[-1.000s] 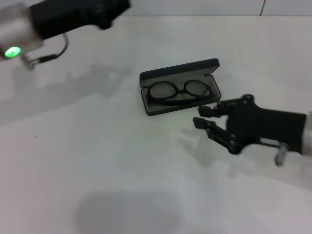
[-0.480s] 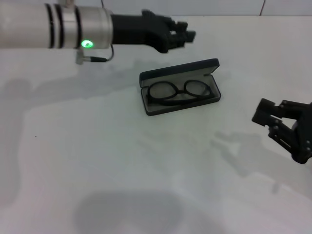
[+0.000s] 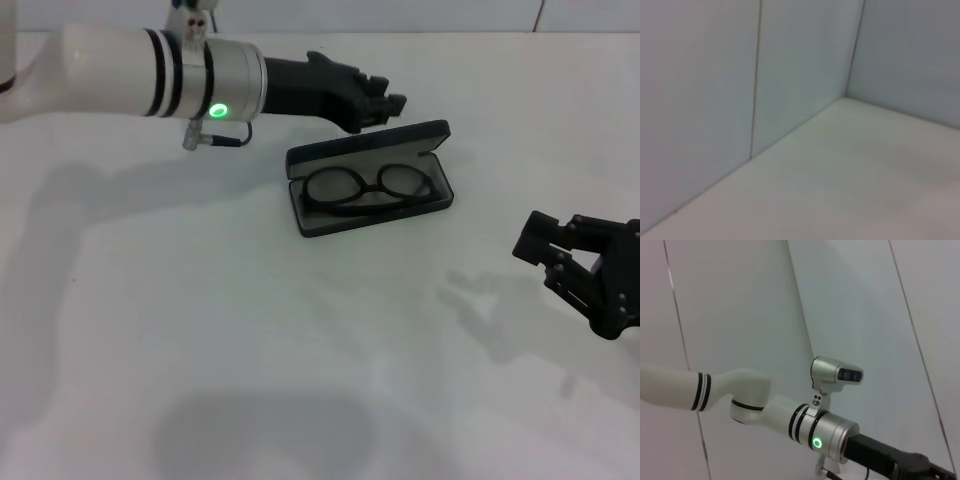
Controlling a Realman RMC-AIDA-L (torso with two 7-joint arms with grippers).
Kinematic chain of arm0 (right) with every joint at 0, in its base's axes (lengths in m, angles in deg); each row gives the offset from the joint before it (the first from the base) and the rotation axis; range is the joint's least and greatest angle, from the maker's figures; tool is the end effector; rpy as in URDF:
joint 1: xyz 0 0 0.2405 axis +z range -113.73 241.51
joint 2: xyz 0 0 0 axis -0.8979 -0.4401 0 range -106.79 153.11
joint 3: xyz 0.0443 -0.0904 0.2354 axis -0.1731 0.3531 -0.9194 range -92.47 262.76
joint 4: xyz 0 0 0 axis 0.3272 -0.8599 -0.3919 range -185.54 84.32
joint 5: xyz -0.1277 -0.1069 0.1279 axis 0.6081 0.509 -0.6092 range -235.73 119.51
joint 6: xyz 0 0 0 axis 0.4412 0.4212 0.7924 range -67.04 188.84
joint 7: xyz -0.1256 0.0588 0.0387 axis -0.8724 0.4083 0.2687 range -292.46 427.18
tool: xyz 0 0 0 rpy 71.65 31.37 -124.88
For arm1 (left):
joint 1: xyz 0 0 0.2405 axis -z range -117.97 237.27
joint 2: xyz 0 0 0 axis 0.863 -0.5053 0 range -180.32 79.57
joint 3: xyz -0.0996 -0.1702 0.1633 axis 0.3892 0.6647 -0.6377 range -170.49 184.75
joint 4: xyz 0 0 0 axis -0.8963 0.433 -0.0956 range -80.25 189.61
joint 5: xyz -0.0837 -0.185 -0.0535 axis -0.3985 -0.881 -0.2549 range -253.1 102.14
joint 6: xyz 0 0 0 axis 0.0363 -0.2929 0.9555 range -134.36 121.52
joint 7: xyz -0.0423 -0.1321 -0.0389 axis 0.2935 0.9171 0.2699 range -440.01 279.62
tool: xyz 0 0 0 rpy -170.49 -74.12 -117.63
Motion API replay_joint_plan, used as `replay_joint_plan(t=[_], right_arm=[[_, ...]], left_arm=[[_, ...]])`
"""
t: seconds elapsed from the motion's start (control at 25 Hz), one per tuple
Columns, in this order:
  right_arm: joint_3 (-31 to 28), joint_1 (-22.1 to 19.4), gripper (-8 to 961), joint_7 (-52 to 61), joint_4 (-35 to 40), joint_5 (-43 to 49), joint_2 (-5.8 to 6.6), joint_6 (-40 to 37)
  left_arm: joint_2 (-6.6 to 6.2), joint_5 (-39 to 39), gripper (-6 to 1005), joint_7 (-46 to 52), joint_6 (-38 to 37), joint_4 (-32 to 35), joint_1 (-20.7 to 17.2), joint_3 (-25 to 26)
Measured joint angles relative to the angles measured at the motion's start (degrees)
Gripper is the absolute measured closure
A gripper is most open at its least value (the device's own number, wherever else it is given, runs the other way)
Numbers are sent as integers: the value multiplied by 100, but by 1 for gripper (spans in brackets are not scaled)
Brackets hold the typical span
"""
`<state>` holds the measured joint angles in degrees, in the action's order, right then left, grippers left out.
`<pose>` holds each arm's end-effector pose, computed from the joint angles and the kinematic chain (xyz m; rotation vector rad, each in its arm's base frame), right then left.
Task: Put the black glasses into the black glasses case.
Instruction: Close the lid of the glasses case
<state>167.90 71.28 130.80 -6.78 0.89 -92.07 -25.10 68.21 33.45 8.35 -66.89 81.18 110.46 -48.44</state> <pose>0.2572 0.2548 -0.0014 -2.4846 0.4352 1.1799 -0.1685 0.4288 -0.0527 -2.6844 -0.5727 -0.4593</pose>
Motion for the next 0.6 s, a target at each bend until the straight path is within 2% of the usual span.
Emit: replay_joint_plan(t=[0.2,0.6], right_arm=[[-3,110,753,-19,-217,-56,0,-3],[-6,251,746,-113,-446,-103,-9,11]], left_arm=[[0,5,681,158,237,-5,-13,-391],[-53,14,691,207,263,-79,-35,-446]])
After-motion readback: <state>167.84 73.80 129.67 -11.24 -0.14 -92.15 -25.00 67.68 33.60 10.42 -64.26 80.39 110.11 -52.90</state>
